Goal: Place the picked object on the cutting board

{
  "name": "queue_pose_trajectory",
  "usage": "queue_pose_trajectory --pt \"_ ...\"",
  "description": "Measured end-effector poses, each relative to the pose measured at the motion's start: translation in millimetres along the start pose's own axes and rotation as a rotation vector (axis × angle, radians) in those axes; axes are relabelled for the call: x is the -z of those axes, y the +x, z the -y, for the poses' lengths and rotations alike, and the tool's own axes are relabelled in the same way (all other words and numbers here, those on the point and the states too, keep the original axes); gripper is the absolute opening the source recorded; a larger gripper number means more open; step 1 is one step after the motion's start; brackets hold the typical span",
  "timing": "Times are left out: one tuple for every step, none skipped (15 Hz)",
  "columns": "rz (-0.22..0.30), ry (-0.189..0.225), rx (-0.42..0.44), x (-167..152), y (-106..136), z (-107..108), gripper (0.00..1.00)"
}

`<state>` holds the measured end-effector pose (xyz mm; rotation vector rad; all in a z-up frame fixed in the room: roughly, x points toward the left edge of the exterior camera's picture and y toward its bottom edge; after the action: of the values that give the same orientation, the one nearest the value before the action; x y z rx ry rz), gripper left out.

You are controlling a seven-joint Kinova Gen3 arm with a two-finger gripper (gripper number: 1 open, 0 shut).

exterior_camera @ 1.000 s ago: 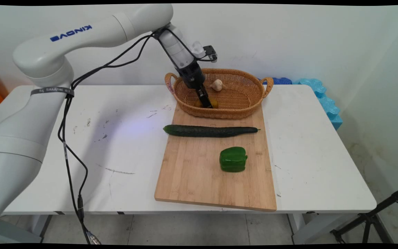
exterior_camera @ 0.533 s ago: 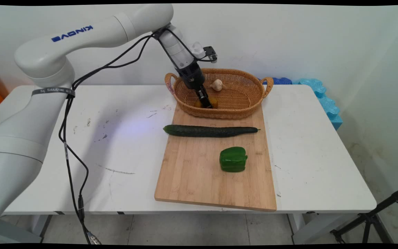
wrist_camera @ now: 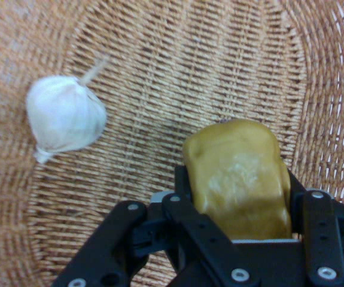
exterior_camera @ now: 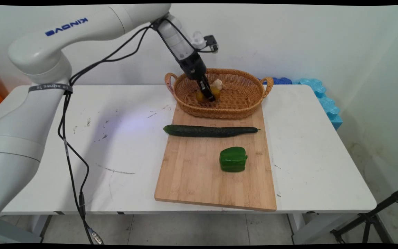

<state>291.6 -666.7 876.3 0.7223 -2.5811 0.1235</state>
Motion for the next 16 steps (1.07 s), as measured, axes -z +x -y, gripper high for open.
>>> queue_pose_trajectory --pt "-0.01 0.01 -0.008 7 2 -2 0.0" --pt "-0.021 0.021 -0.019 15 3 -4 0.0" --pt "-0.034 0.032 -0.028 24 5 -8 0.0" --pt "-0.048 0.043 -0.036 33 5 -12 0.0" --pt "-0.061 0.051 -0.043 41 5 -16 0.0" --pt "-0.075 0.06 -0.049 50 4 -21 0.0" --pt "-0.087 0.067 -0.058 59 3 -28 0.0" --pt "-0.096 0.071 -0.068 67 1 -35 0.0" --pt "-0.105 0.074 -0.085 75 -2 -44 0.0" --pt "-0.112 0.074 -0.1 81 -5 -53 0.0" --pt "-0.116 0.072 -0.11 84 -7 -59 0.0" --pt "-0.122 0.069 -0.125 90 -10 -69 0.0" --pt "-0.125 0.065 -0.135 93 -13 -75 0.0" --pt "-0.129 0.057 -0.149 98 -17 -85 0.0" --pt "-0.132 0.046 -0.166 103 -23 -96 0.0" --pt "-0.133 0.032 -0.184 107 -30 -108 0.0"
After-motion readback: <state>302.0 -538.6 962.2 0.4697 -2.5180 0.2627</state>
